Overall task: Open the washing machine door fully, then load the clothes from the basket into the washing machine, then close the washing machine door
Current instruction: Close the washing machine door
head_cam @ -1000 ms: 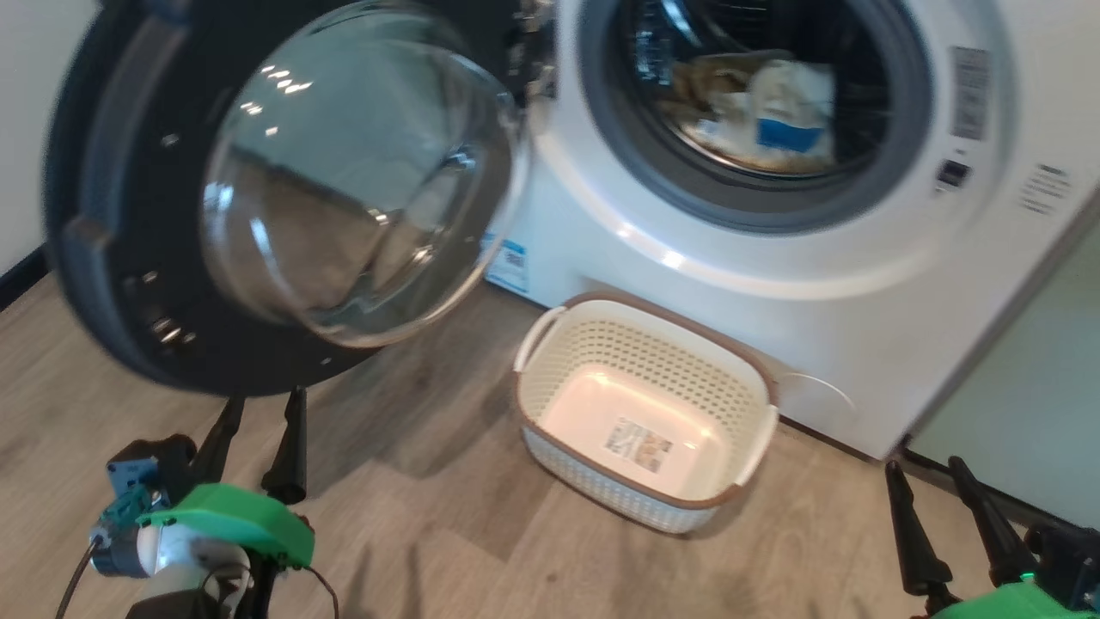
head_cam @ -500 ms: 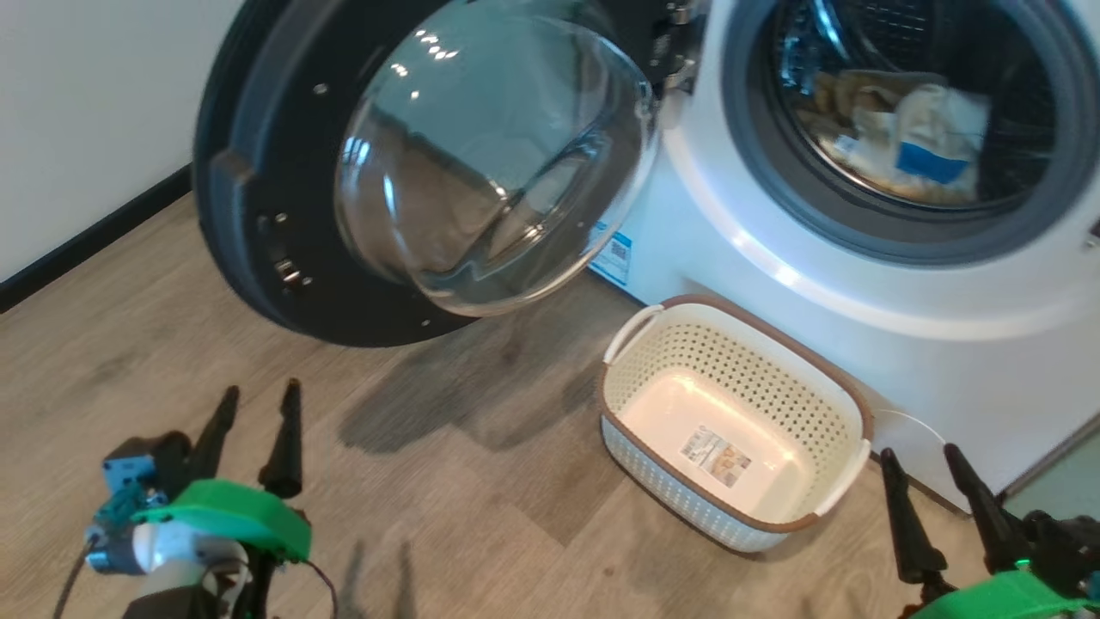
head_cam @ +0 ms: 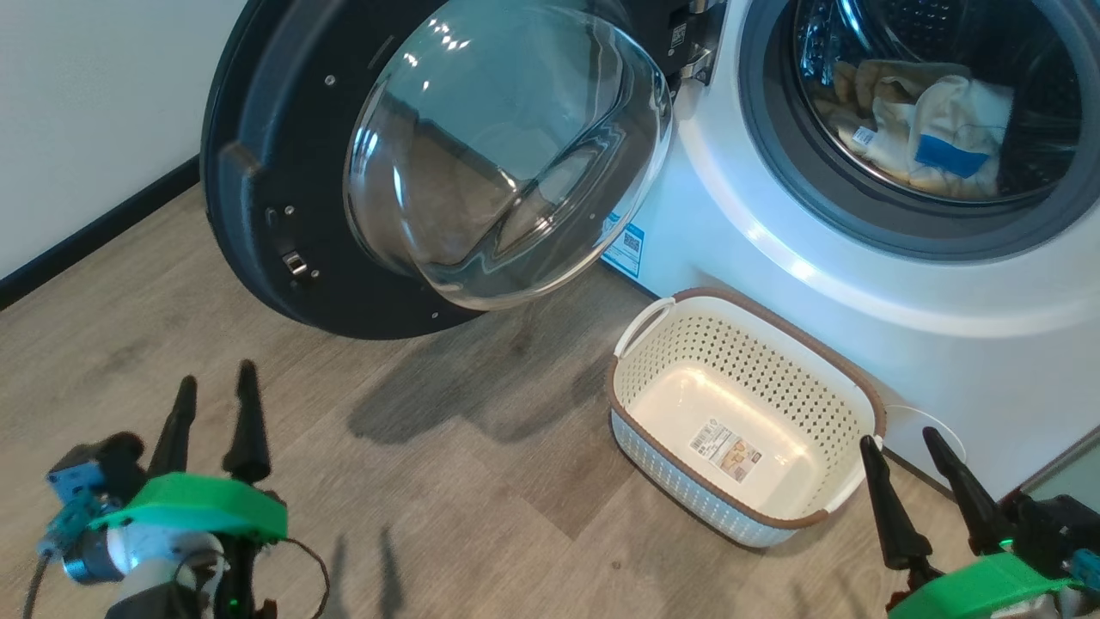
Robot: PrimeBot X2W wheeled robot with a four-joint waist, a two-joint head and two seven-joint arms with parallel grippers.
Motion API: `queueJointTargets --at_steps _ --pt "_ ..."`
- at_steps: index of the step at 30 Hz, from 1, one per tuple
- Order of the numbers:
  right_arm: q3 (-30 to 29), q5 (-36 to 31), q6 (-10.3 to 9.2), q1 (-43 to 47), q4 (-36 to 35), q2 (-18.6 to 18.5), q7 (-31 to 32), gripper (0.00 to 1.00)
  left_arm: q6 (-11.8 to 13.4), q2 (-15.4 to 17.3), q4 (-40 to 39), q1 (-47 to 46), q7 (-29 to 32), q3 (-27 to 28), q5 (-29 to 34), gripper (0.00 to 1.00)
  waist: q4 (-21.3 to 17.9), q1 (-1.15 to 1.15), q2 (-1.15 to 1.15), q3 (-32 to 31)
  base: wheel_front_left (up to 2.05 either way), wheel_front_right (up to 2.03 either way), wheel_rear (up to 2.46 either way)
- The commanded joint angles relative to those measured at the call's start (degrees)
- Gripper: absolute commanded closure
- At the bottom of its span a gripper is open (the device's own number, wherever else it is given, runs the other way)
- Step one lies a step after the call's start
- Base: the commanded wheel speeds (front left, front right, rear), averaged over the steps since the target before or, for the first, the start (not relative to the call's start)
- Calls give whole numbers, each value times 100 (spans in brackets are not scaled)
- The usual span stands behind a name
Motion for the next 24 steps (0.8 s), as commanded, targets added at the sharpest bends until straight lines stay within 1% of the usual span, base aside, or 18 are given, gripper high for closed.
queueJointTargets --at_steps 1,3,7,11,13,16,21,24 --pt "122 41 3 -272 -144 -125 -38 0 -11 25 -214 -160 -43 333 -153 31 -5 0 0 -10 0 0 0" --pt "129 49 3 -268 -137 -129 -38 0 -41 6 -243 -168 -43 460 -310 100 -9 0 0 -18 0 0 0" --pt "73 54 3 -218 -153 -135 -38 0 -84 -13 -206 -256 -43 711 -873 100 -18 0 0 -29 0 0 0" --pt "-21 33 3 -96 -189 -105 -38 0 -102 212 -7 -527 16 906 -1584 100 -24 0 0 -34 0 0 0" --pt "-59 17 3 -30 -209 -83 -38 0 -105 433 134 -751 119 938 -2038 100 -32 0 0 -36 0 0 0" --pt "-72 -7 3 6 -238 -75 -38 0 -107 858 397 -1083 285 961 -2787 100 -109 0 0 41 0 0 0" --pt "-8 -28 3 -90 -244 -165 -38 0 -107 1504 971 -1614 467 1035 -3922 100 -295 0 0 246 0 0 0" --pt "20 -29 3 -165 -244 -218 -38 0 -108 1811 1329 -1944 545 1176 -4554 100 -423 0 0 360 0 0 0"
